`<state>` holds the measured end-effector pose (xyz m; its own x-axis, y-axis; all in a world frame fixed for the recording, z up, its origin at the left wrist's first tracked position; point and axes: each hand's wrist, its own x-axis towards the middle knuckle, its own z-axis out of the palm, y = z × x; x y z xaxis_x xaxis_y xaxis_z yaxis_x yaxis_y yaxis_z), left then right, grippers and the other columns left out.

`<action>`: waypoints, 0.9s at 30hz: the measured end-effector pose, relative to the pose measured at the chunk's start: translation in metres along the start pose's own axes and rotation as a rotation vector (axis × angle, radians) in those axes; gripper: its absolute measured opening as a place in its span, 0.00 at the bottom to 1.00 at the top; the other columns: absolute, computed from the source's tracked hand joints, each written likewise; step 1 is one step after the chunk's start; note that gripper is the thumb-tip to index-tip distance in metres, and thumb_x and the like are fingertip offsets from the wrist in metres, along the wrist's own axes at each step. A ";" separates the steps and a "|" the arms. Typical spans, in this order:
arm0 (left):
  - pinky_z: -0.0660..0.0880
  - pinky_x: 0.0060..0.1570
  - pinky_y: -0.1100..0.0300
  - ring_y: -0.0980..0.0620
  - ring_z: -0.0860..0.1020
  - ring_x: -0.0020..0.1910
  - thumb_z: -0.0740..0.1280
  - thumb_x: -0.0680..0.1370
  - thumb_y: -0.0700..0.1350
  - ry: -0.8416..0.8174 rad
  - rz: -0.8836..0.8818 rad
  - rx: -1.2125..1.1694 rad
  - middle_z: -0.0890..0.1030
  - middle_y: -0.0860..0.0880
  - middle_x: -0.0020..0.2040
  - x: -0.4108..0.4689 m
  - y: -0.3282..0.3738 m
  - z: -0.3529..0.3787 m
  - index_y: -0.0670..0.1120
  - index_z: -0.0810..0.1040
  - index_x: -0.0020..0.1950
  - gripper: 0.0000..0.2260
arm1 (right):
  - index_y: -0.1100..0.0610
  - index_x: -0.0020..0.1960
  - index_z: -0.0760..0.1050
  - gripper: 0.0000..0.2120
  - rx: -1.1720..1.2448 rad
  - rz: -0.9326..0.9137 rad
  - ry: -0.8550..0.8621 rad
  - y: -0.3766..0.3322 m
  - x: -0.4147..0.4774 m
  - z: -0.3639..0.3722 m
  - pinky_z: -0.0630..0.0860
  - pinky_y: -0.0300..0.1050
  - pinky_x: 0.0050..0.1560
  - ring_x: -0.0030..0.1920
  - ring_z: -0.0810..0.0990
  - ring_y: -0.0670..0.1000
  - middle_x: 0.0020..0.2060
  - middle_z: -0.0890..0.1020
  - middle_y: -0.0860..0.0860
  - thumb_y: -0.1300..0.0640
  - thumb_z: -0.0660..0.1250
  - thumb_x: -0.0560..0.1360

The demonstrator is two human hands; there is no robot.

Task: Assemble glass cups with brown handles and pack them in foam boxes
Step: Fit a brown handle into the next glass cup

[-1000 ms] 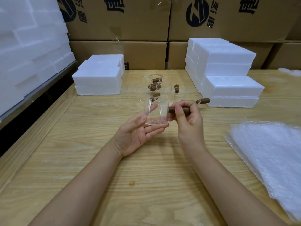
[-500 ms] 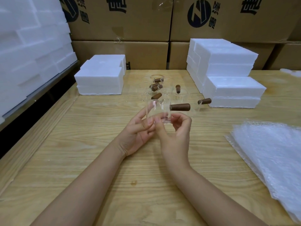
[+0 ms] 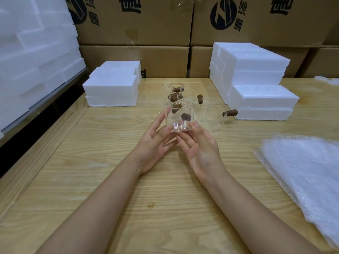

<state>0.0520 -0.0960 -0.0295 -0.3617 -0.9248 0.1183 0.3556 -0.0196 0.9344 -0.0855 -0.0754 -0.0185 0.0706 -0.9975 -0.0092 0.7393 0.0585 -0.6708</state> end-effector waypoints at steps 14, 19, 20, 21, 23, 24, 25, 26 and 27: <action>0.73 0.63 0.47 0.49 0.76 0.65 0.82 0.58 0.55 0.068 0.032 -0.047 0.80 0.46 0.62 0.001 -0.005 0.003 0.57 0.67 0.72 0.45 | 0.42 0.58 0.66 0.27 -0.477 -0.389 0.077 0.008 -0.008 0.005 0.76 0.34 0.45 0.50 0.78 0.51 0.52 0.72 0.50 0.47 0.74 0.64; 0.78 0.57 0.52 0.47 0.77 0.64 0.83 0.57 0.53 0.079 0.035 -0.053 0.81 0.46 0.61 0.002 -0.007 0.005 0.55 0.69 0.69 0.44 | 0.43 0.56 0.67 0.24 -0.558 -0.449 0.074 0.009 -0.008 0.002 0.73 0.30 0.44 0.45 0.77 0.44 0.50 0.71 0.48 0.60 0.75 0.69; 0.77 0.58 0.53 0.46 0.77 0.64 0.83 0.56 0.53 0.079 0.038 -0.043 0.81 0.46 0.61 0.002 -0.007 0.006 0.55 0.70 0.69 0.43 | 0.43 0.56 0.67 0.24 -0.563 -0.447 0.079 0.009 -0.007 0.002 0.74 0.31 0.44 0.44 0.77 0.43 0.50 0.71 0.48 0.61 0.74 0.69; 0.76 0.60 0.52 0.46 0.76 0.65 0.83 0.56 0.53 0.081 0.040 -0.032 0.81 0.47 0.61 0.002 -0.008 0.006 0.54 0.69 0.69 0.44 | 0.43 0.55 0.68 0.23 -0.557 -0.442 0.083 0.009 -0.007 0.001 0.74 0.32 0.45 0.44 0.77 0.44 0.50 0.71 0.49 0.61 0.74 0.69; 0.73 0.64 0.52 0.44 0.76 0.65 0.83 0.54 0.57 0.092 0.030 -0.022 0.80 0.46 0.63 0.002 -0.007 0.006 0.50 0.68 0.70 0.48 | 0.43 0.55 0.69 0.22 -0.516 -0.420 0.096 0.008 -0.006 0.001 0.77 0.37 0.48 0.46 0.78 0.48 0.50 0.72 0.50 0.60 0.74 0.69; 0.72 0.66 0.51 0.44 0.75 0.65 0.82 0.53 0.60 0.102 0.015 -0.020 0.79 0.45 0.64 0.003 -0.007 0.007 0.47 0.68 0.70 0.50 | 0.44 0.56 0.69 0.22 -0.490 -0.404 0.104 0.007 -0.006 0.002 0.78 0.40 0.50 0.47 0.78 0.50 0.51 0.72 0.52 0.58 0.74 0.69; 0.70 0.67 0.50 0.44 0.75 0.66 0.81 0.52 0.62 0.106 -0.007 -0.013 0.78 0.44 0.65 0.002 -0.006 0.007 0.44 0.68 0.70 0.52 | 0.45 0.56 0.69 0.22 -0.453 -0.382 0.105 0.006 -0.006 0.003 0.77 0.43 0.52 0.48 0.79 0.51 0.51 0.73 0.54 0.56 0.74 0.68; 0.69 0.69 0.50 0.45 0.74 0.67 0.80 0.53 0.65 0.096 -0.035 -0.001 0.77 0.43 0.66 0.002 -0.005 0.007 0.42 0.68 0.71 0.53 | 0.46 0.57 0.69 0.23 -0.404 -0.353 0.098 0.005 -0.006 0.004 0.77 0.44 0.53 0.47 0.80 0.50 0.51 0.74 0.55 0.53 0.74 0.66; 0.68 0.69 0.49 0.46 0.74 0.67 0.78 0.54 0.67 0.069 -0.065 0.008 0.76 0.43 0.67 0.002 -0.005 0.008 0.41 0.69 0.71 0.52 | 0.48 0.57 0.70 0.24 -0.351 -0.320 0.088 0.004 -0.005 0.004 0.78 0.45 0.54 0.47 0.81 0.50 0.51 0.75 0.56 0.50 0.74 0.64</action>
<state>0.0431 -0.0946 -0.0310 -0.3231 -0.9458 0.0342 0.3264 -0.0774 0.9421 -0.0799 -0.0699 -0.0182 -0.1916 -0.9637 0.1861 0.4426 -0.2540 -0.8600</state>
